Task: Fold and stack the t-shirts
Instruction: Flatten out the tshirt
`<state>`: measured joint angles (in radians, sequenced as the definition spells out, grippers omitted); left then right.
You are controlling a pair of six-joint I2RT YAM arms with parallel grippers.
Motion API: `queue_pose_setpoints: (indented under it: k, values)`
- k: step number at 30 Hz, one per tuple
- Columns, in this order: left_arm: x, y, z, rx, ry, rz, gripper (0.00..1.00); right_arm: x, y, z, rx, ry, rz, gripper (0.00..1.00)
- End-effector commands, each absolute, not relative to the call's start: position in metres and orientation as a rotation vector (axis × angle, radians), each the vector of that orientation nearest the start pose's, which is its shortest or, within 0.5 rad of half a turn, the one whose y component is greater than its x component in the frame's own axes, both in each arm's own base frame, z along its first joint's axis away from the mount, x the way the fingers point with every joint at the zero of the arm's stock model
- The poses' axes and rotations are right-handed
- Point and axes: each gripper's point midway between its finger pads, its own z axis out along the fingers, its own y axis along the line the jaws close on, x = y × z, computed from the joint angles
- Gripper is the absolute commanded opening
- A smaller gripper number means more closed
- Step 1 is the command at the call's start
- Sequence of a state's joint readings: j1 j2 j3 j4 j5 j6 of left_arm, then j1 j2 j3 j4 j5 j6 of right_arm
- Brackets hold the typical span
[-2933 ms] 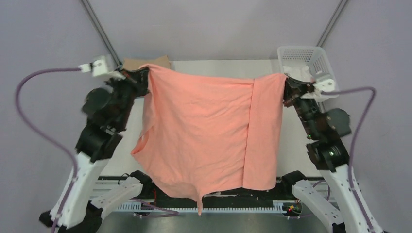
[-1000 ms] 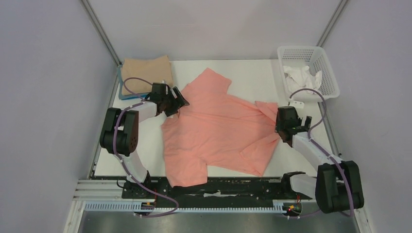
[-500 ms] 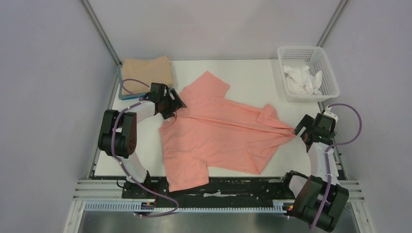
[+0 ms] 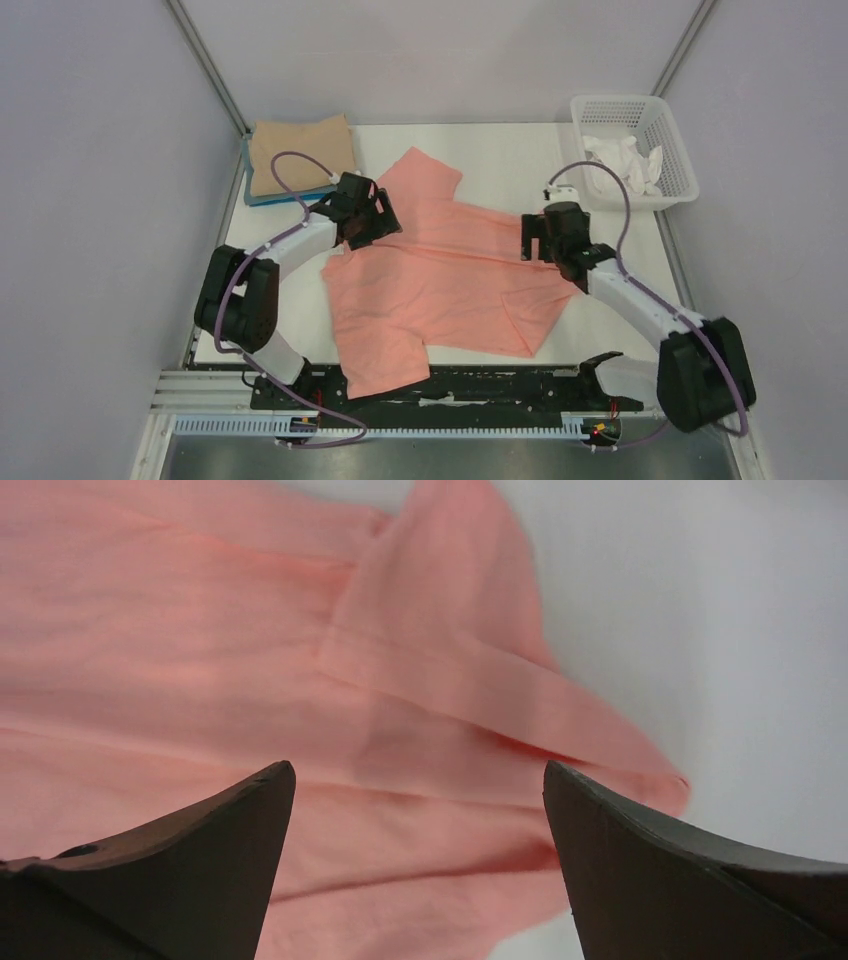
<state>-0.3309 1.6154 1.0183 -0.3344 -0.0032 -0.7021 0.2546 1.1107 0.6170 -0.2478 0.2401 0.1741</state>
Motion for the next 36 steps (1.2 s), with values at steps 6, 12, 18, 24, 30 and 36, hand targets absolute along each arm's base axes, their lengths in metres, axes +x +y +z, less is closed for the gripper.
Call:
queue_pose_setpoints:
  k: [6, 12, 18, 24, 30, 36]
  values:
    - [0.366, -0.189, 0.039, -0.393, 2.537, -0.497, 0.88, 0.387, 0.086, 0.076, 0.222, 2.221, -0.228, 0.75]
    - [0.359, -0.163, 0.000, -0.514, 2.597, -0.456, 0.88, 0.393, 0.080, 0.050, 0.228, 2.275, -0.322, 0.56]
    - [0.353, -0.134, -0.010, -0.614, 2.588, -0.340, 0.88, 0.389, 0.061, 0.054, 0.233, 2.285, -0.366, 0.18]
    - [0.352, -0.115, 0.002, -0.669, 2.550, -0.265, 0.88, 0.409, 0.039, 0.083, 0.061, 2.255, -0.438, 0.00]
    - [0.355, -0.094, 0.014, -0.685, 2.513, -0.176, 0.88, 0.462, -0.007, 0.136, -0.025, 2.154, -0.673, 0.14]
    - [0.365, -0.115, 0.024, -0.637, 2.502, -0.322, 0.88, 0.463, 0.022, 0.156, -0.149, 2.148, -0.635, 0.73]
